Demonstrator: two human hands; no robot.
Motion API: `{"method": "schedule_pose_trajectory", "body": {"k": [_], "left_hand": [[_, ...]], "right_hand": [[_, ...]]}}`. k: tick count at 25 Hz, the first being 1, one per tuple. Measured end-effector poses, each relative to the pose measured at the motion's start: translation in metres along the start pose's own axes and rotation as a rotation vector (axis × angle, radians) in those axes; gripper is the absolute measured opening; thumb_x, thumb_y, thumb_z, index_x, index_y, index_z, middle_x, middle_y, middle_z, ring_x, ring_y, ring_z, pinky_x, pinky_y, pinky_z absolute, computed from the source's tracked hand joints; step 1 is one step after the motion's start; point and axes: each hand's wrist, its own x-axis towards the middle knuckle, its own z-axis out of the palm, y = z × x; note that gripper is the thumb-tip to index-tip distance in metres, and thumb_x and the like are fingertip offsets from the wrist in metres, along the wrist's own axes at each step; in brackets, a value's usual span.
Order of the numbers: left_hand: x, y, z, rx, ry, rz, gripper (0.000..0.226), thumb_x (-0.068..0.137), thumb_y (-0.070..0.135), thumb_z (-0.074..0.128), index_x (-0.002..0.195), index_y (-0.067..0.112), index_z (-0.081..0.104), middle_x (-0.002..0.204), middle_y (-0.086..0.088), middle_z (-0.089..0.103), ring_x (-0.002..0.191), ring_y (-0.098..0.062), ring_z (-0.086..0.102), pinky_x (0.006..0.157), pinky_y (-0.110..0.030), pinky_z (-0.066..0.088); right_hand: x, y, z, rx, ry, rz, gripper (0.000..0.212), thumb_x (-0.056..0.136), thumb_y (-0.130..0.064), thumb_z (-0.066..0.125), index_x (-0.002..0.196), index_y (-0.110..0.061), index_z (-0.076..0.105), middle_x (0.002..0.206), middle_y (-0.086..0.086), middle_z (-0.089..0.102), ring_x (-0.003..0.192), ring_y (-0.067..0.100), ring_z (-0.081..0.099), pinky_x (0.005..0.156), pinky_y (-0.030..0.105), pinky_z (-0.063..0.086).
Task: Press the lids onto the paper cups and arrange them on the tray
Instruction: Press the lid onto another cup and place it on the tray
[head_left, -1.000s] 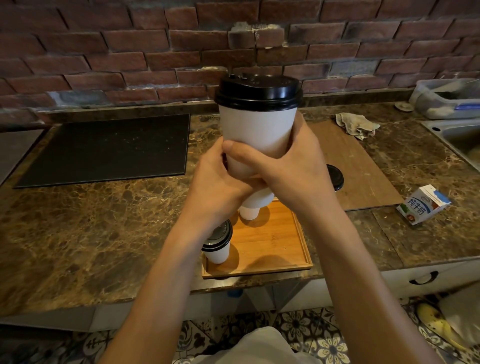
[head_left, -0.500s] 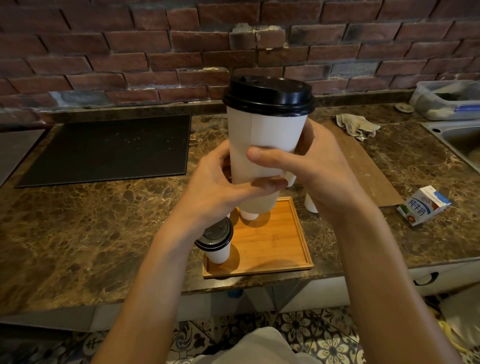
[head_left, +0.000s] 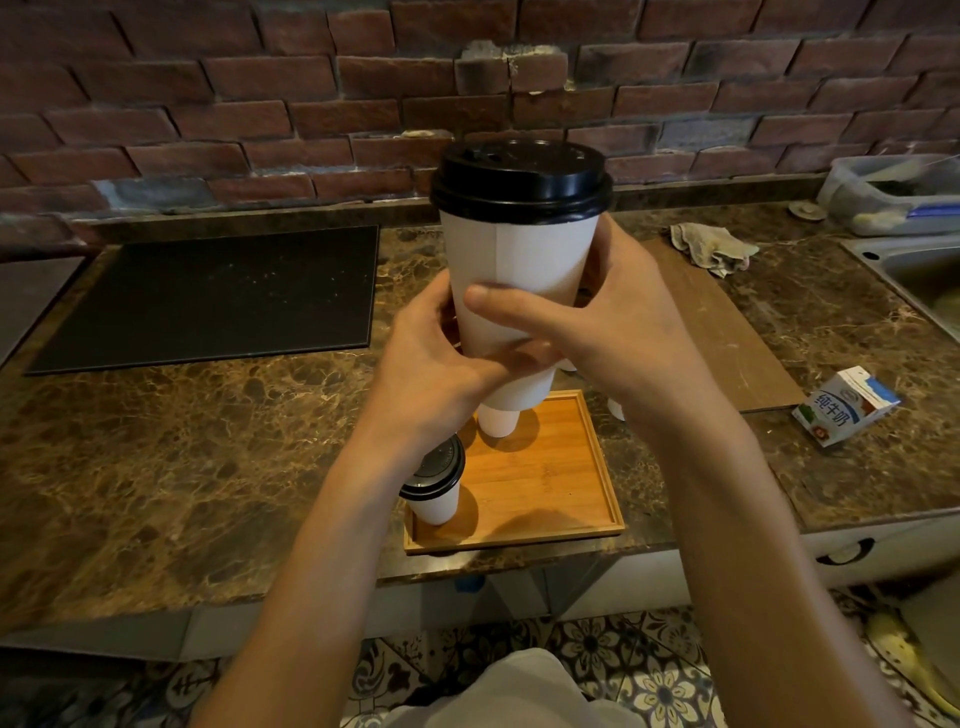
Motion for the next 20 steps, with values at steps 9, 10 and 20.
{"method": "schedule_pose_trajectory", "body": {"k": [9, 10, 20], "left_hand": [[0.003, -0.011, 0.005, -0.008, 0.026, 0.000, 0.057, 0.067, -0.002, 0.080, 0.102, 0.033, 0.051, 0.086, 0.038, 0.065, 0.088, 0.019, 0.060, 0.066, -0.001, 0.047], [0.004, -0.011, 0.004, -0.008, 0.026, 0.003, 0.058, 0.067, -0.001, 0.080, 0.104, 0.033, 0.051, 0.087, 0.036, 0.065, 0.089, 0.019, 0.060, 0.066, -0.001, 0.047], [-0.004, -0.042, -0.031, 0.157, 0.065, -0.033, 0.069, 0.081, 0.059, 0.058, 0.142, 0.037, 0.036, 0.134, 0.023, 0.051, 0.121, 0.007, 0.049, 0.099, -0.022, 0.044]], "right_hand": [[0.000, 0.007, 0.014, -0.071, 0.102, -0.002, 0.075, 0.069, -0.038, 0.084, 0.132, -0.024, 0.048, 0.120, -0.010, 0.060, 0.110, 0.006, 0.058, 0.090, 0.037, 0.056], [0.001, 0.008, 0.013, -0.072, 0.101, -0.008, 0.074, 0.069, -0.038, 0.084, 0.132, -0.024, 0.048, 0.120, -0.009, 0.060, 0.111, 0.006, 0.058, 0.091, 0.037, 0.056], [0.001, 0.023, 0.001, -0.027, 0.088, -0.139, 0.081, 0.062, -0.043, 0.085, 0.130, -0.033, 0.041, 0.122, -0.024, 0.055, 0.118, -0.011, 0.051, 0.094, 0.012, 0.047]]}}
